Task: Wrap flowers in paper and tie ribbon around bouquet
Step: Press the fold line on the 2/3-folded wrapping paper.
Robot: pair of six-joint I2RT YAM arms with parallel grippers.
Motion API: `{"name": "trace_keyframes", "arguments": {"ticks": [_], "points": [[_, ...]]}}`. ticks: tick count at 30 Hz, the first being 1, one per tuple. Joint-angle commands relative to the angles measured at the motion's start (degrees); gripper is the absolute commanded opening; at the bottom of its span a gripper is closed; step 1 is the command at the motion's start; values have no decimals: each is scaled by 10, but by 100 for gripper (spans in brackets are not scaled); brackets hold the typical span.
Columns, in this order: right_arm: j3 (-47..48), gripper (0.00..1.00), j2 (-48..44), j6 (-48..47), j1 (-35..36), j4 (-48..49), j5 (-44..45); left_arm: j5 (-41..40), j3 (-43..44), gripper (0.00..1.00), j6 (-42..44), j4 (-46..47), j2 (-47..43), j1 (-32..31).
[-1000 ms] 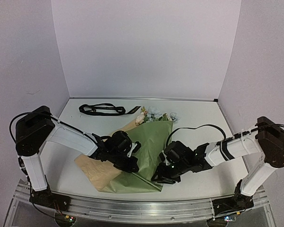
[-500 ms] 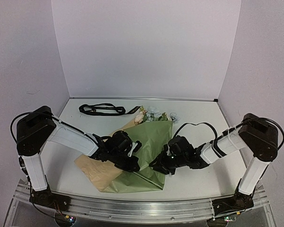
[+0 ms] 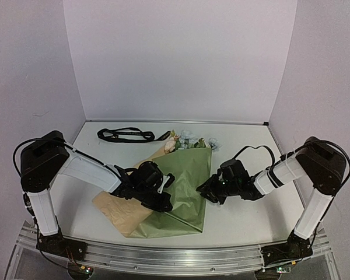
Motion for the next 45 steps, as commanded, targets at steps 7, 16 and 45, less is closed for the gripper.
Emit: {"name": "trace_keyframes", "arguments": {"ticks": [7, 16, 45], "points": [[94, 28, 64, 18, -67, -9, -12, -17, -6, 0, 22, -55, 22, 4], [89, 27, -28, -45, -53, -112, -57, -18, 0, 0, 72, -92, 2, 63], [386, 18, 112, -289, 147, -450, -152, 47, -75, 10, 40, -122, -230, 84]]}}
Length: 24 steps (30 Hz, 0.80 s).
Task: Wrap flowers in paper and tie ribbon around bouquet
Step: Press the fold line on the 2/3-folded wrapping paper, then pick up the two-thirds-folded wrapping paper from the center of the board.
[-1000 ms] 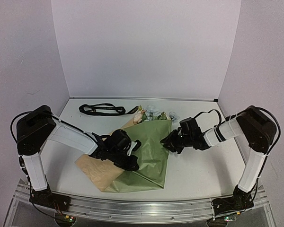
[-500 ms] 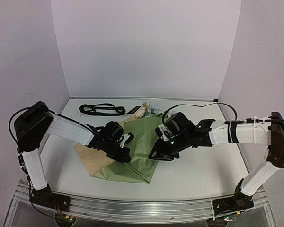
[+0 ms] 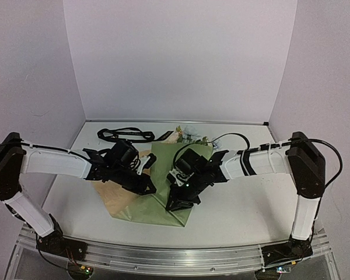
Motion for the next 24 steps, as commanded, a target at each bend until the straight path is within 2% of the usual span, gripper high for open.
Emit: {"name": "trace_keyframes", "arguments": {"ticks": [1, 7, 12, 18, 24], "points": [[24, 18, 21, 23, 3, 28, -20, 26, -61, 10, -61, 0, -70, -17], [43, 18, 44, 35, 8, 35, -30, 23, -146, 6, -127, 61, -66, -62], [65, 18, 66, 46, 15, 36, -36, -46, -161, 6, -181, 89, -32, -63], [66, 18, 90, 53, 18, 36, -33, -97, -169, 5, -230, 73, -16, -63], [61, 18, 109, 55, 18, 36, -25, -117, -201, 8, -270, 25, -87, -62]]}}
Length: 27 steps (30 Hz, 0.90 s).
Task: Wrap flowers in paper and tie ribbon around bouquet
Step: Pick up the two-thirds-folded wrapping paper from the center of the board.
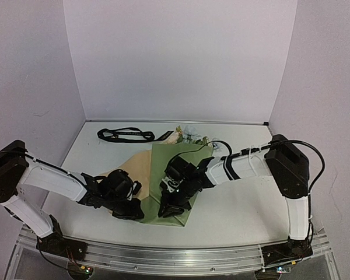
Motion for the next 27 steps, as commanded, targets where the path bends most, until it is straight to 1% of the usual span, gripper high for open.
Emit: {"name": "trace_keyframes", "arguments": {"ticks": [1, 6, 12, 14, 17, 21, 24, 27], "points": [[10, 18, 18, 4, 2, 7, 8, -52, -29, 8, -52, -66, -68, 3], [1, 18, 21, 5, 2, 13, 12, -83, -55, 12, -101, -137, -119, 3], [-5, 18, 25, 8, 2, 22, 11, -144, -83, 16, -195, -245, -185, 4], [-6, 18, 25, 9, 2, 26, 9, -161, -87, 21, -222, -268, -216, 4], [-10, 18, 26, 11, 2, 33, 8, -164, -86, 26, -239, -259, -255, 4], [-13, 18, 28, 13, 2, 38, 6, -164, -81, 34, -253, -204, -282, 4], [-13, 18, 30, 13, 2, 40, 4, -155, -86, 41, -263, -162, -285, 4], [-14, 18, 30, 13, 2, 42, 2, -149, -81, 43, -274, -159, -256, 4]]}}
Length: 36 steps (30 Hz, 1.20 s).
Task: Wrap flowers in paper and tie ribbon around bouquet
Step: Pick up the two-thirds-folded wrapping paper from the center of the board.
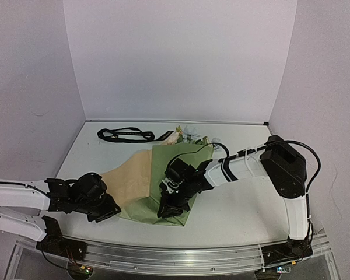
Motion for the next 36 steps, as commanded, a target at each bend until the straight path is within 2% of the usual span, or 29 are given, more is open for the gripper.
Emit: {"name": "trace_keyframes", "arguments": {"ticks": [1, 12, 20, 23, 29, 32, 36], "points": [[-6, 18, 13, 4, 2, 5, 6, 0, 12, 43, -32, 35, 34, 1], [-13, 18, 2, -2, 2, 5, 5, 6, 10, 39, -63, 57, 84, 1], [-11, 17, 3, -3, 2, 5, 2, -14, 11, 40, -103, -26, 46, -1], [-13, 17, 3, -4, 2, 7, 3, -6, -2, 40, -116, -14, 34, -1], [-12, 17, 7, 2, 3, 11, 2, -6, -7, 42, -136, 48, 66, 0], [-12, 17, 5, 2, 3, 12, 2, -10, -5, 39, -150, 63, 88, 0], [-8, 17, 5, 2, 2, 11, 0, -24, -11, 30, -173, 68, 86, -1]]}}
